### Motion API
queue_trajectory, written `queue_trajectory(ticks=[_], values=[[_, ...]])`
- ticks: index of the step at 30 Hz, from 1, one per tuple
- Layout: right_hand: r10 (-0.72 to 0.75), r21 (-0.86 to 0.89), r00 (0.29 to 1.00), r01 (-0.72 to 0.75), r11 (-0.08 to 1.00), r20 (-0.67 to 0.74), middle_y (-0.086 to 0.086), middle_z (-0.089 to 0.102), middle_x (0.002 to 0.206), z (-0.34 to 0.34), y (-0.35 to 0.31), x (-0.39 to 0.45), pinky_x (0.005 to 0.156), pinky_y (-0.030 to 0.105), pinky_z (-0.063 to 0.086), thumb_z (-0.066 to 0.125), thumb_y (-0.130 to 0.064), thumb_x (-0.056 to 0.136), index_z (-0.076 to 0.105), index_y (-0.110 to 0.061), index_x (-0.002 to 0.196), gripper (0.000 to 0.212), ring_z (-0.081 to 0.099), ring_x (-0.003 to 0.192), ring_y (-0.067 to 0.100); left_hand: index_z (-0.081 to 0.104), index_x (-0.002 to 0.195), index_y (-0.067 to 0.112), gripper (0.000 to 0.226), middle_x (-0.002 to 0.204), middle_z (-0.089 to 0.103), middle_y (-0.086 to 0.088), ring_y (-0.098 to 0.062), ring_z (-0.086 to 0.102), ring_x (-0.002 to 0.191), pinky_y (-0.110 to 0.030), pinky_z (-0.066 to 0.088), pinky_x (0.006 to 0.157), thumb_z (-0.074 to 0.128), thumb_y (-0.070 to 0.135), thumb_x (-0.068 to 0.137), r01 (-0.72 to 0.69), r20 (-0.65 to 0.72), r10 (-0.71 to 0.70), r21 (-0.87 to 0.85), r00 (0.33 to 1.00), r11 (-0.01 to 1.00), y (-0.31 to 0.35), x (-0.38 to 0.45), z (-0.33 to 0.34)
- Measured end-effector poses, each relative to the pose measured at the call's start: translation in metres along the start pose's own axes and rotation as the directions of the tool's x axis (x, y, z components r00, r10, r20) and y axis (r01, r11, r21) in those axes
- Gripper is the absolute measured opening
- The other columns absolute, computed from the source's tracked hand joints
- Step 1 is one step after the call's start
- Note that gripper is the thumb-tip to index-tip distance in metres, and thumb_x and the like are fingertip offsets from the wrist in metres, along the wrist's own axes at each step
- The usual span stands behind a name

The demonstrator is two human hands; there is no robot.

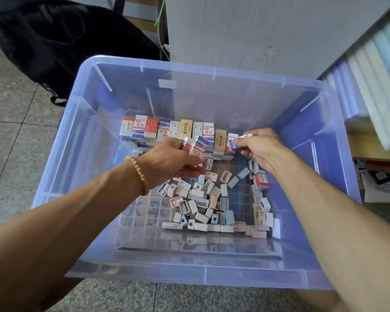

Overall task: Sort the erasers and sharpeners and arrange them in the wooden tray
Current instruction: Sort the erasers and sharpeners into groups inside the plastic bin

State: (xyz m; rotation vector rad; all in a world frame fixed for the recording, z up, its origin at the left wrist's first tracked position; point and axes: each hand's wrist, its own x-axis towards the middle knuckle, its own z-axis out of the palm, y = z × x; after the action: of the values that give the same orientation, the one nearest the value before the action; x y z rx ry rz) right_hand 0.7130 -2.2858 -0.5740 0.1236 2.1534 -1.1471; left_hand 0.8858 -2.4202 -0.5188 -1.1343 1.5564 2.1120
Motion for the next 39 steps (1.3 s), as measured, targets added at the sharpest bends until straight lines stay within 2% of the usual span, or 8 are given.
queue_trajectory(ticks=[7, 11, 13, 17, 24, 30, 34, 39], values=[[0.078, 0.197, 0.996, -0.085, 0.977, 0.042, 0.013, 0.069, 0.088, -0.01, 0.001, -0.012, 0.054, 0.022, 0.051, 0.074, 0.001, 0.084, 0.062, -0.011, 0.086, 0.017, 0.065, 0.069, 0.017, 0.062, 0.098, -0.002, 0.026, 0.08, 0.073, -0.013, -0.024, 0.074, 0.078, -0.032, 0.062, 0.072, 0.075, 0.005, 0.077, -0.018, 0.003, 0.018, 0.033, 1.0, 0.999, 0.0, -0.003, 0.001], [-0.046, -0.066, 0.999, 0.046, 0.997, -0.005, 0.004, 0.066, 0.07, -0.007, -0.01, -0.019, 0.045, 0.021, 0.043, 0.083, -0.013, 0.079, 0.06, -0.016, 0.086, 0.024, 0.054, 0.046, 0.007, 0.065, 0.099, 0.003, 0.032, 0.087, 0.074, -0.016, -0.02, 0.072, 0.067, -0.02, 0.053, 0.051, 0.078, 0.015, 0.073, -0.017, -0.037, 0.021, 0.099, 0.999, 0.995, 0.0, -0.006, 0.0], [-0.093, -0.147, 0.996, 0.094, 0.985, 0.011, 0.003, 0.068, 0.067, 0.0, -0.014, -0.022, 0.049, 0.02, 0.049, 0.084, -0.012, 0.078, 0.064, -0.016, 0.083, 0.022, 0.059, 0.047, 0.005, 0.064, 0.097, 0.004, 0.028, 0.087, 0.074, -0.016, -0.018, 0.07, 0.064, -0.019, 0.051, 0.05, 0.078, 0.016, 0.076, -0.024, -0.053, 0.03, 0.114, 0.998, 0.993, 0.0, -0.005, -0.001], [-0.04, -0.032, 0.998, 0.041, 0.999, 0.044, 0.007, 0.071, 0.079, 0.015, -0.01, -0.024, 0.074, 0.028, 0.061, 0.075, 0.001, 0.083, 0.071, -0.006, 0.089, 0.01, 0.072, 0.069, 0.015, 0.063, 0.096, 0.004, 0.02, 0.075, 0.069, -0.01, -0.012, 0.066, 0.058, -0.019, 0.052, 0.052, 0.075, 0.011, 0.082, -0.031, -0.069, 0.038, 0.102, 0.997, 0.994, -0.003, -0.003, -0.004], [-0.008, 0.088, 0.998, 0.013, 0.996, -0.064, 0.006, 0.073, 0.083, 0.021, -0.005, -0.019, 0.071, 0.028, 0.061, 0.068, 0.001, 0.089, 0.071, -0.015, 0.083, 0.017, 0.072, 0.068, 0.013, 0.061, 0.093, -0.002, 0.006, 0.077, 0.066, -0.014, -0.017, 0.066, 0.061, -0.027, 0.054, 0.058, 0.062, 0.004, 0.091, 0.001, -0.057, -0.002, -0.012, 0.998, 1.0, -0.004, 0.005, -0.001], [0.056, 0.166, 0.998, -0.052, 0.985, -0.019, 0.001, 0.062, 0.066, 0.006, -0.014, -0.019, 0.05, 0.021, 0.05, 0.066, -0.004, 0.09, 0.07, -0.013, 0.087, 0.01, 0.054, 0.055, 0.008, 0.06, 0.092, -0.001, 0.005, 0.08, 0.067, -0.017, -0.019, 0.066, 0.061, -0.027, 0.054, 0.056, 0.06, 0.004, 0.092, 0.015, -0.091, -0.014, 0.008, 0.996, 1.0, -0.007, 0.005, -0.001], [0.023, 0.143, 1.0, -0.02, 0.989, -0.014, 0.003, 0.068, 0.07, 0.005, -0.009, -0.018, 0.054, 0.021, 0.052, 0.073, -0.003, 0.086, 0.072, -0.009, 0.094, 0.01, 0.057, 0.055, 0.007, 0.061, 0.096, 0.0, 0.008, 0.086, 0.068, -0.017, -0.019, 0.067, 0.067, -0.029, 0.059, 0.067, 0.064, 0.005, 0.091, -0.009, -0.052, 0.01, 0.027, 0.999, 1.0, -0.008, 0.005, -0.002], [-0.019, 0.17, 0.998, 0.029, 0.985, -0.06, 0.01, 0.073, 0.079, 0.021, -0.007, -0.024, 0.069, 0.026, 0.061, 0.076, -0.002, 0.084, 0.066, -0.006, 0.081, 0.012, 0.073, 0.068, 0.016, 0.064, 0.093, 0.004, 0.009, 0.08, 0.071, -0.011, -0.018, 0.07, 0.071, -0.028, 0.061, 0.07, 0.068, 0.005, 0.086, -0.035, -0.033, 0.036, 0.022, 0.999, 0.999, -0.008, 0.002, 0.0]])
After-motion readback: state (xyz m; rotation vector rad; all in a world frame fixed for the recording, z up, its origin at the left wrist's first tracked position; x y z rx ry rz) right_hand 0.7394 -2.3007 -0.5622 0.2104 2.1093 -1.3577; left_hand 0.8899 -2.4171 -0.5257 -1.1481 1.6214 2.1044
